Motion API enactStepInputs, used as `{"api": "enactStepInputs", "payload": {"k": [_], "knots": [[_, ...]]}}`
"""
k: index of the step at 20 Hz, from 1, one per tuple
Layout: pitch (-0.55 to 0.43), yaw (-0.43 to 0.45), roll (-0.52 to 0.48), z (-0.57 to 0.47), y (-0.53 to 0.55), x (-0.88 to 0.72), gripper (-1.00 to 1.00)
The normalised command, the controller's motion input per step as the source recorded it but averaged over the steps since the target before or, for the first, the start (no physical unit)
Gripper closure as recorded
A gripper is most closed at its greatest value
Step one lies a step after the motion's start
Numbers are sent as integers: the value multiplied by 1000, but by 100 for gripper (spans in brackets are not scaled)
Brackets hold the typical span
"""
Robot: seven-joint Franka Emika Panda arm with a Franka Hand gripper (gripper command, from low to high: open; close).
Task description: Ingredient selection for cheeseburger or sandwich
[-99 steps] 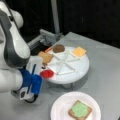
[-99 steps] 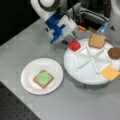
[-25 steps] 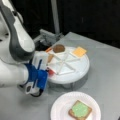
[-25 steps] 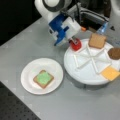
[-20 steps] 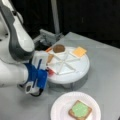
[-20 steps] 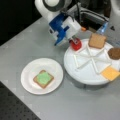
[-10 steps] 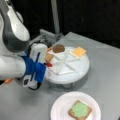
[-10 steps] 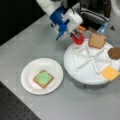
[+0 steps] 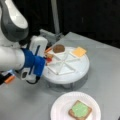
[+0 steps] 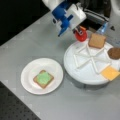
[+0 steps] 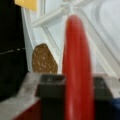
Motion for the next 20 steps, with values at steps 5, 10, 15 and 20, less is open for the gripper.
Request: {"api": "enactStepInputs", "payload": {"k": [5, 10, 15, 20], "knots": [[88, 64, -425, 154, 161, 253, 100], [98, 23, -282, 151, 54, 463, 100], [110, 79, -134, 6, -86, 592, 100], [125, 176, -24, -45, -199, 723, 100]]}}
